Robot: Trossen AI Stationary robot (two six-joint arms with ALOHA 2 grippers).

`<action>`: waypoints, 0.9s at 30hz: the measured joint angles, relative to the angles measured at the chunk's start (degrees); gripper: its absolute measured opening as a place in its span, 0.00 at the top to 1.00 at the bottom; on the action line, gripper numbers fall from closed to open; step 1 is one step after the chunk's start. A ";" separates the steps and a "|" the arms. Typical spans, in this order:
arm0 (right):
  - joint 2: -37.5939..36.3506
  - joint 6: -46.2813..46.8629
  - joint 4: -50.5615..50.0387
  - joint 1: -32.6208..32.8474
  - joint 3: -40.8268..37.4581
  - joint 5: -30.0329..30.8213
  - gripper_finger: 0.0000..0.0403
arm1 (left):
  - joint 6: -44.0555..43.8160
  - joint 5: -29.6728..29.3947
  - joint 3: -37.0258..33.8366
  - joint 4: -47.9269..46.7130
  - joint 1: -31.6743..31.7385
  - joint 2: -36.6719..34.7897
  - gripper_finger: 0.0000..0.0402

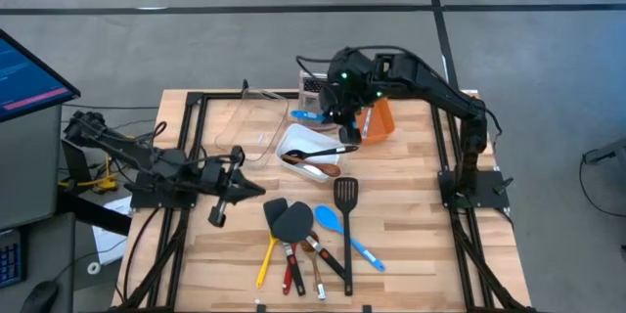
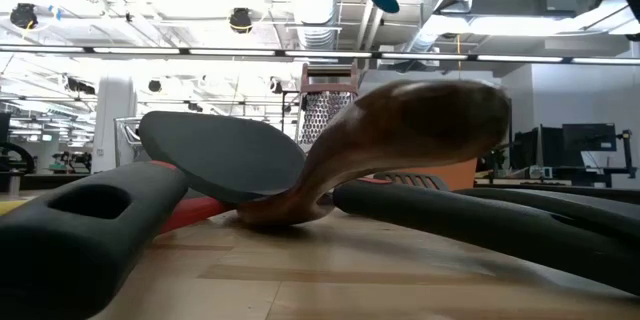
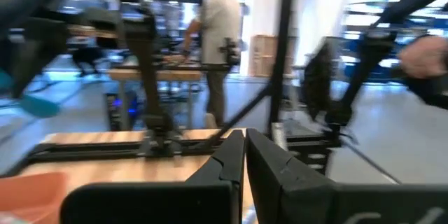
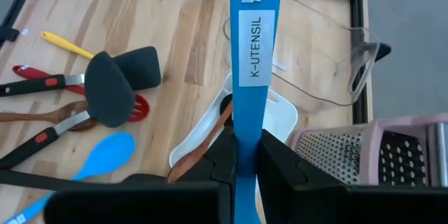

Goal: Pick & Place Kitchen Items
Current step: Put the blue serving spoon into the white bin

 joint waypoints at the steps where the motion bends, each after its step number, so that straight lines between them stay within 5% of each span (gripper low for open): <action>1: 0.00 -0.54 -0.52 -0.38 0.00 -0.04 0.94 | 0.00 -1.05 0.00 0.00 0.48 0.00 1.00; 14: -2.88 -2.59 -9.30 -2.39 -0.12 -0.14 0.94 | -0.20 -2.02 0.00 0.06 4.88 0.24 1.00; 27: -19.94 3.83 -10.86 -1.09 -0.83 -0.17 0.94 | -0.22 -1.95 0.00 0.09 4.88 0.24 1.00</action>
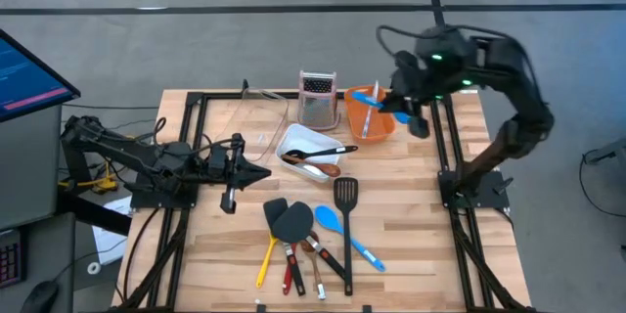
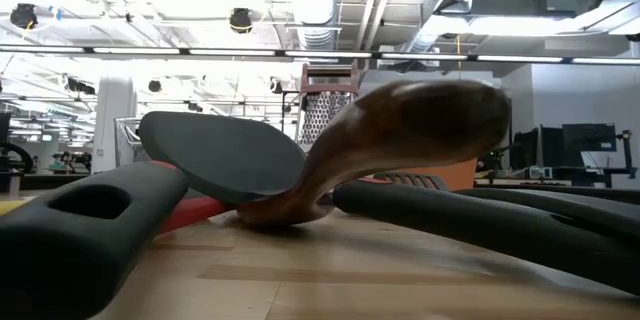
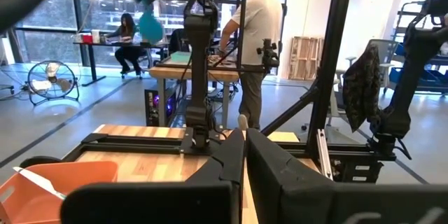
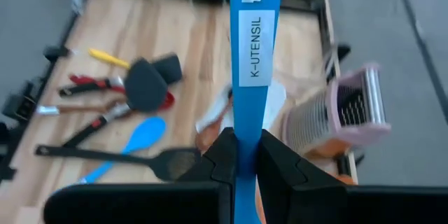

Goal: Pick & Place Kitchen Items
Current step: Put the blue serving spoon into the white bin

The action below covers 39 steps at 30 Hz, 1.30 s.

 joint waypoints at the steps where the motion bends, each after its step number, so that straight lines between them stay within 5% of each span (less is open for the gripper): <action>1: -1.53 0.41 1.59 0.71 -1.50 -0.03 0.94 | 0.00 0.01 0.00 0.00 0.00 0.00 1.00; 7: -14.03 4.05 18.16 3.28 -26.45 0.01 0.94 | -0.18 0.01 0.00 0.02 0.00 0.00 1.00; 14: -31.18 13.23 52.93 3.48 -64.71 0.01 0.94 | -1.64 -0.39 0.00 0.15 0.17 0.00 1.00; 19: -37.29 23.24 74.12 4.00 -81.88 2.59 0.94 | -4.39 -5.11 0.02 3.97 3.29 2.52 1.00; 24: -36.78 25.08 81.08 7.44 -86.81 7.32 0.94 | -4.61 -1.28 0.25 12.67 9.67 9.86 1.00; 32: -35.51 23.72 83.84 10.14 -86.79 7.95 0.94 | -4.57 12.30 11.62 13.99 19.78 25.10 1.00; 39: -35.38 22.90 83.45 10.14 -86.79 7.99 0.94 | -1.42 14.67 20.75 14.30 23.17 33.63 0.97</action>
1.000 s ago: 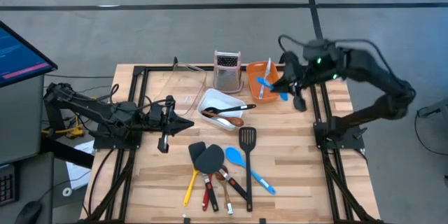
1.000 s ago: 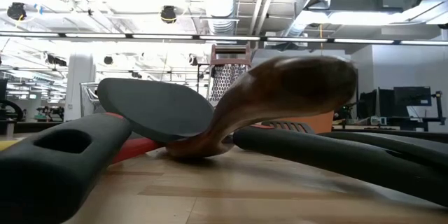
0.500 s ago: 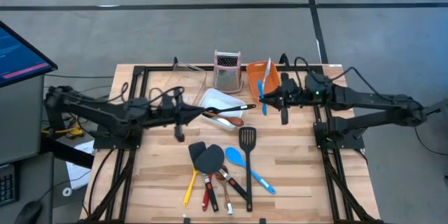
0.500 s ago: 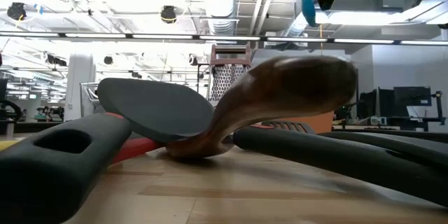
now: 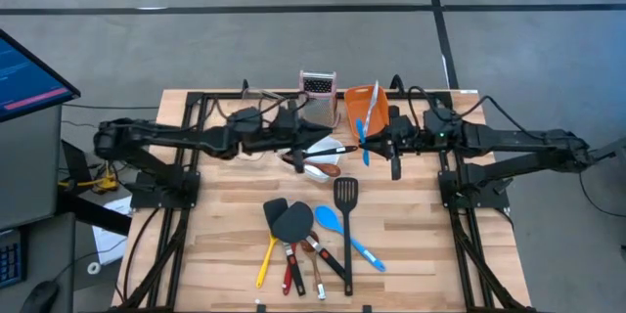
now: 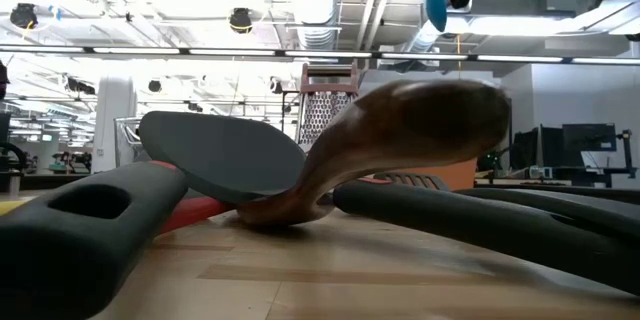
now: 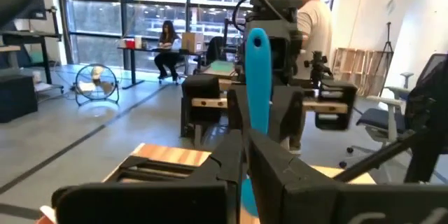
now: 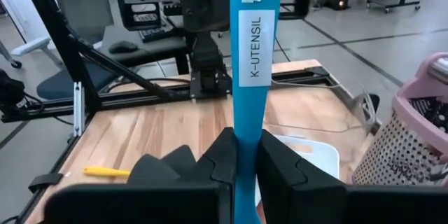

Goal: Pick & Place Kitchen Items
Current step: Put the blue serving spoon into the white bin

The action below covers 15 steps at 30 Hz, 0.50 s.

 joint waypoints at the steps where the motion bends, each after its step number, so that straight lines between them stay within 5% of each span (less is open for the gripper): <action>1: 0.16 -0.38 0.19 0.00 0.00 -0.01 0.94 | 0.04 0.00 0.82 0.05 0.02 0.99 0.96; 15: 0.24 -0.76 0.20 0.00 0.00 0.00 0.94 | 0.07 3.81 6.01 2.66 -0.20 8.34 0.61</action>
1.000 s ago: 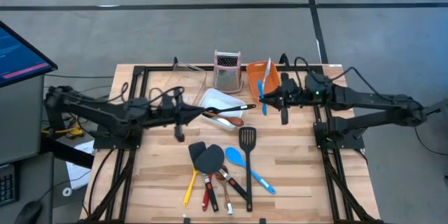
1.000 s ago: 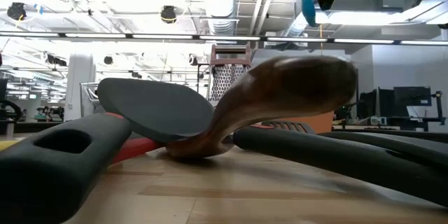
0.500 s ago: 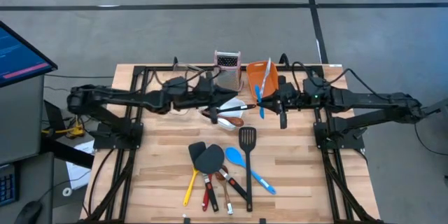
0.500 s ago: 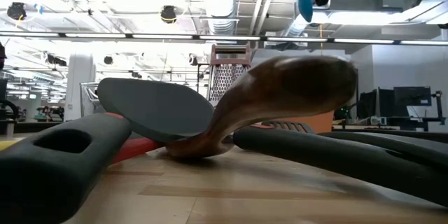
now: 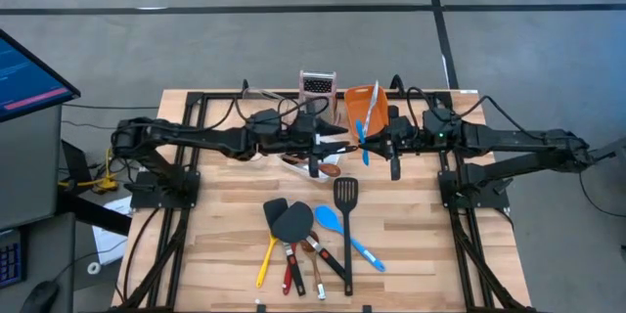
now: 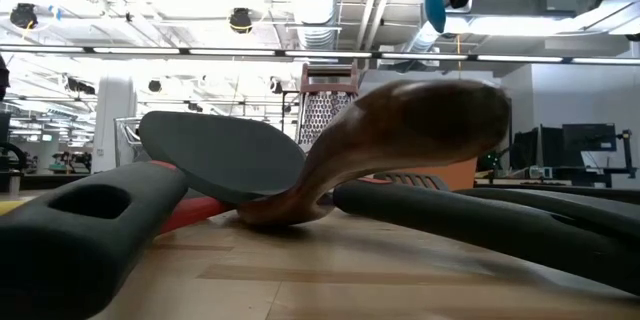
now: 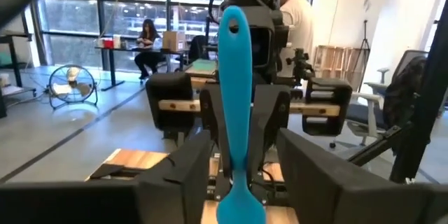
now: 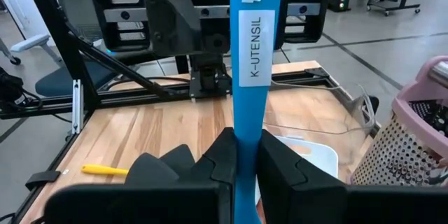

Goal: Pick & Place Kitchen Items
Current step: Put the blue serving spoon into the white bin

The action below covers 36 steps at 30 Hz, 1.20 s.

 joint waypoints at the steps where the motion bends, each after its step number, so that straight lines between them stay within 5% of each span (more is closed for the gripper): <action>1: 0.00 0.06 -0.01 0.00 0.00 -0.01 0.94 | 0.04 0.01 0.07 1.07 0.00 0.32 0.59; 24: 0.00 -0.05 0.04 0.00 0.00 0.42 0.94 | -0.35 2.40 8.66 5.20 1.03 8.82 0.58; 36: 0.00 -0.10 0.11 0.04 0.00 1.17 0.94 | -0.38 3.88 8.66 4.92 0.93 8.82 0.80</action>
